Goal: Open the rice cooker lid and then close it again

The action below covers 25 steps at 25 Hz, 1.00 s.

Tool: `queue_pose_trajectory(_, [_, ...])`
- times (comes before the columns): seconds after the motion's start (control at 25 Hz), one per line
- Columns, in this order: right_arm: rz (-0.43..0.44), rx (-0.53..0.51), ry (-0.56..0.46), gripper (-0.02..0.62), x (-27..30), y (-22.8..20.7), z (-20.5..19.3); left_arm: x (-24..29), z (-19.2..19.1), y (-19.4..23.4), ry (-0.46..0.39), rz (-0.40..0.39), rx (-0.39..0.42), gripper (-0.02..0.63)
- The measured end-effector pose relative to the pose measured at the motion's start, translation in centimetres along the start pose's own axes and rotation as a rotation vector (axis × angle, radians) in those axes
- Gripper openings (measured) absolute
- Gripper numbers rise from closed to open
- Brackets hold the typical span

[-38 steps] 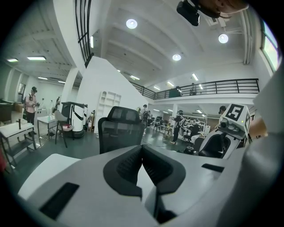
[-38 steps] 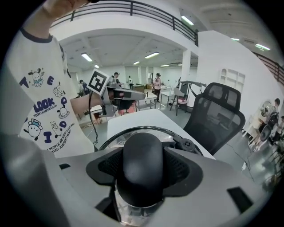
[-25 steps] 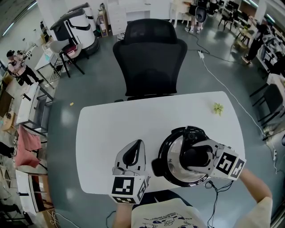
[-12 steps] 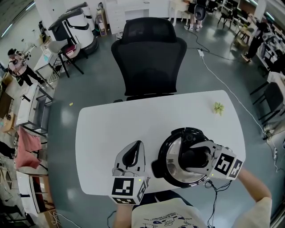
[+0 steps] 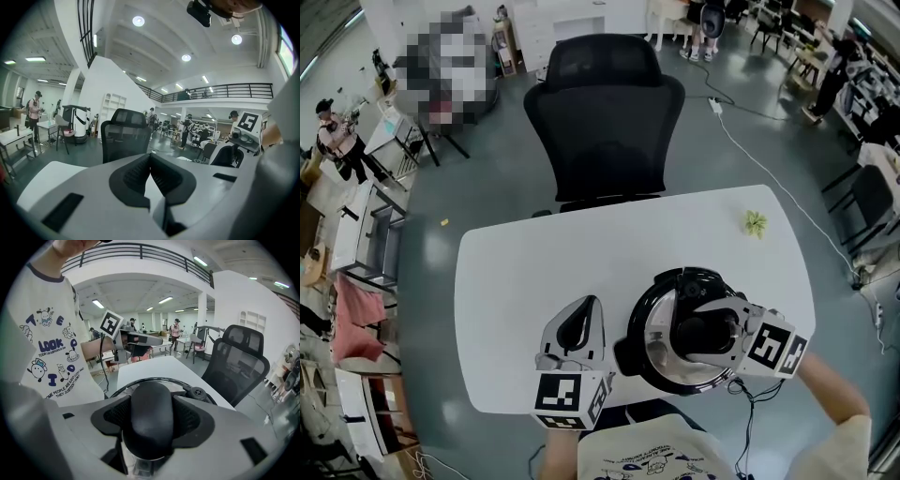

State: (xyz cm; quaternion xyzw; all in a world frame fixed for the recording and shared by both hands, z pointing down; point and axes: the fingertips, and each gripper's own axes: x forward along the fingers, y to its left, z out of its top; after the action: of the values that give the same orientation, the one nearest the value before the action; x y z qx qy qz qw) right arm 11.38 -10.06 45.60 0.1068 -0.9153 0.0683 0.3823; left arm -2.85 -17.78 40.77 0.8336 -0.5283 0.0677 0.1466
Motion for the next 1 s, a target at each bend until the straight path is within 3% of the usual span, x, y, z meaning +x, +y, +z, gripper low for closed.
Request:
queue_pose_trajectory(0.24, [-0.054, 0.0, 0.007, 0.304, 0.35, -0.14, -0.39, 0.29, -0.07, -0.36, 0.005, -0.01, 0.007, 0.014])
queue_pose_trajectory(1.0, [-0.068, -0.018, -0.059, 0.296, 0.12, -0.11, -0.17, 0.1, 0.26, 0.07, -0.003, 0.01, 0.011, 0.014])
